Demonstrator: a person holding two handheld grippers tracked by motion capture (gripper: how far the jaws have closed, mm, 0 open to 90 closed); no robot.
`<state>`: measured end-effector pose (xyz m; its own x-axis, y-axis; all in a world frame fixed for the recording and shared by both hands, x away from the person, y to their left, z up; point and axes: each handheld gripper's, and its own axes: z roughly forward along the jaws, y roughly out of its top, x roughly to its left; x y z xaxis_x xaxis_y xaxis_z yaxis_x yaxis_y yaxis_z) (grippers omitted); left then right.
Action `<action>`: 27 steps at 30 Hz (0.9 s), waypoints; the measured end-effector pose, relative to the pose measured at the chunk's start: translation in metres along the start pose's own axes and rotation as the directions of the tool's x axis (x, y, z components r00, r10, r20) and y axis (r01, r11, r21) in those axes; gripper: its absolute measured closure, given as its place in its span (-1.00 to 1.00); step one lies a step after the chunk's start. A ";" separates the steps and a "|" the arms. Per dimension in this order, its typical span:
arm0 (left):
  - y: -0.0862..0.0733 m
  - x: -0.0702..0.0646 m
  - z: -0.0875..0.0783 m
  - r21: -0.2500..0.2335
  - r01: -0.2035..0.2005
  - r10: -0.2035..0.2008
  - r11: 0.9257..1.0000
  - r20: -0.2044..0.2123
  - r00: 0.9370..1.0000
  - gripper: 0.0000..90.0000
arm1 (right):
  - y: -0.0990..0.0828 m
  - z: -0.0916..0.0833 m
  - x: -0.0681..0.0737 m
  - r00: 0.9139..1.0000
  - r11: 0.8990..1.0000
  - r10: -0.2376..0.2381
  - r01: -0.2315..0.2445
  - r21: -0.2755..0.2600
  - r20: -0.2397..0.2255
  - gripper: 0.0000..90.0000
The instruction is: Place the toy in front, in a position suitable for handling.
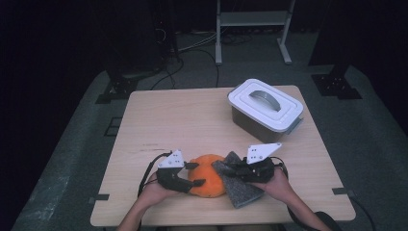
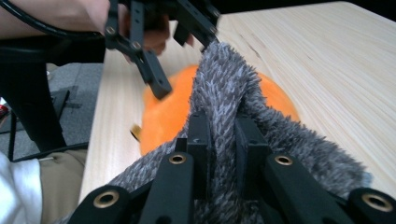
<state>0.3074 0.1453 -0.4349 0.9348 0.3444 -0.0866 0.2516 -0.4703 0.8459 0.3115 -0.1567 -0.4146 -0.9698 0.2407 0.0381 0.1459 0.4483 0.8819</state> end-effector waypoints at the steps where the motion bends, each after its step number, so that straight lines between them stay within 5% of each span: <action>1: 0.000 -0.001 0.000 0.004 -0.008 0.008 1.000 -0.002 1.000 -0.22 | 0.001 0.002 0.002 1.000 1.000 -0.004 0.004 0.001 -0.008 0.73; 4: -0.001 -0.002 0.000 -0.008 -0.012 0.012 1.000 -0.005 1.000 -0.21 | 0.000 0.004 0.003 1.000 1.000 -0.013 0.013 0.013 -0.013 0.73; 11: 0.003 -0.005 0.009 -0.024 -0.009 0.009 1.000 0.010 1.000 -0.21 | -0.017 -0.010 -0.012 0.999 0.997 0.044 -0.045 0.059 0.017 0.74; 18: 0.004 -0.006 0.010 -0.027 -0.008 0.008 1.000 -0.003 1.000 -0.22 | -0.016 -0.015 -0.010 0.999 0.996 0.032 -0.036 0.081 0.043 0.74; 23: 0.009 -0.005 0.017 -0.037 0.004 -0.004 0.999 0.004 1.000 -0.22 | -0.002 -0.006 0.006 1.000 0.999 -0.019 0.019 0.039 -0.002 0.73; 25: 0.011 -0.007 0.019 -0.033 -0.009 0.009 0.999 -0.003 1.000 -0.23 | 0.001 0.000 0.011 0.998 0.996 -0.063 0.062 0.070 0.006 0.73; 27: 0.010 -0.007 0.018 -0.036 -0.011 0.011 0.999 -0.007 1.000 -0.23 | -0.002 0.000 0.008 0.999 0.997 -0.048 0.048 0.068 0.000 0.73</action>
<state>0.3083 0.1234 -0.4353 0.9356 0.3452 -0.0739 0.2322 -0.4442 0.8653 0.3038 -0.1559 -0.4160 -0.9758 0.2187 -0.0039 0.1124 0.5168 0.8487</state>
